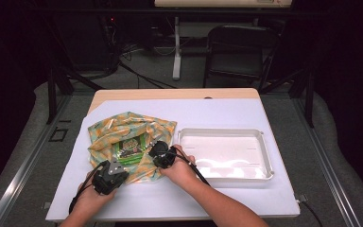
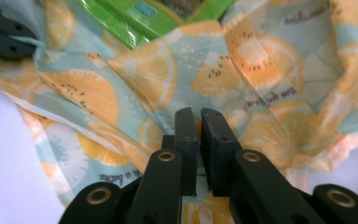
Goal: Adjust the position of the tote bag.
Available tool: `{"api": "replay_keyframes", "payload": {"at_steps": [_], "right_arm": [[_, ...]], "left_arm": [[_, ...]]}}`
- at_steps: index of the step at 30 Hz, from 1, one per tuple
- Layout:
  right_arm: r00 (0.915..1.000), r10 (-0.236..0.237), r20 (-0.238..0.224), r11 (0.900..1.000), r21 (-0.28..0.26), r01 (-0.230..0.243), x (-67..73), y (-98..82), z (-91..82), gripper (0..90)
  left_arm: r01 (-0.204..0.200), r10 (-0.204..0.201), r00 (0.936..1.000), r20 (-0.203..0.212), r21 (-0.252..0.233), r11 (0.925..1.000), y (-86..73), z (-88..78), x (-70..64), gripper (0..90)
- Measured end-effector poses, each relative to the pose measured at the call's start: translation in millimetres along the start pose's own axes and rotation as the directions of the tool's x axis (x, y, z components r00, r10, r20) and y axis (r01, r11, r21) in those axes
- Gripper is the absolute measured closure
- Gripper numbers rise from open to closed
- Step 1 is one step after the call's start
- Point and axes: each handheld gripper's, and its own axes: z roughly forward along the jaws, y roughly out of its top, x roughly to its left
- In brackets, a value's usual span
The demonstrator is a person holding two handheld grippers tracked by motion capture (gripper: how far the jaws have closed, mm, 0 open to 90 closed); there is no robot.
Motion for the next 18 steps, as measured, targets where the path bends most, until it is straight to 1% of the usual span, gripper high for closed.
{"api": "replay_keyframes", "payload": {"at_steps": [1,2,3,5,6,9,10,13,14,18], "right_arm": [[0.9999,-0.015,-0.001,1.0,-0.002,0.015,-0.3,1.5,-2.6,83.9],[1.0,-0.001,-0.004,1.0,-0.026,0.001,1.0,2.8,-4.7,82.7],[1.0,0.002,-0.006,0.999,-0.048,-0.003,1.4,5.0,-7.6,79.8],[0.9999,0.009,-0.01,0.996,-0.094,-0.01,1.7,10.3,-13.6,75.2],[0.9999,0.016,-0.004,0.993,-0.118,-0.017,2.0,13.1,-15.7,73.1],[0.9995,0.03,-0.008,0.988,-0.151,-0.031,-0.1,22.6,-18.6,64.9],[0.9989,0.045,-0.01,0.985,-0.165,-0.046,-0.6,25.1,-17.4,62.2],[0.9974,0.071,-0.013,0.982,-0.176,-0.072,-3.6,31.0,-11.2,58.3],[0.9972,0.075,-0.011,0.982,-0.173,-0.075,-4.4,32.5,-9.0,57.0],[0.9974,0.072,-0.007,0.984,-0.164,-0.072,-7.4,35.8,0.9,52.0]], "left_arm": [[0.001,-0.001,1.0,-0.001,-0.002,1.0,0.0,0.2,-0.2,89.9],[0.0,0.0,1.0,0.0,-0.003,1.0,0.0,0.3,-0.1,89.9],[-0.002,0.002,1.0,-0.001,-0.002,1.0,0.2,0.3,0.1,89.9],[0.003,-0.003,1.0,-0.001,-0.006,1.0,0.7,1.0,-0.6,89.8],[0.004,-0.004,1.0,0.0,-0.007,1.0,0.8,1.3,-1.0,89.9],[-0.002,0.002,1.0,-0.001,-0.005,1.0,1.1,1.3,-1.5,89.8],[0.0,0.0,1.0,0.001,-0.008,1.0,0.9,1.4,-1.4,89.7],[0.006,-0.006,1.0,0.001,-0.011,0.9999,0.5,1.3,-0.7,89.5],[0.006,-0.006,1.0,0.001,-0.011,0.9999,0.4,1.3,-0.7,89.5],[0.005,-0.005,1.0,-0.001,-0.015,0.9999,0.1,1.4,-0.8,89.2]]}}
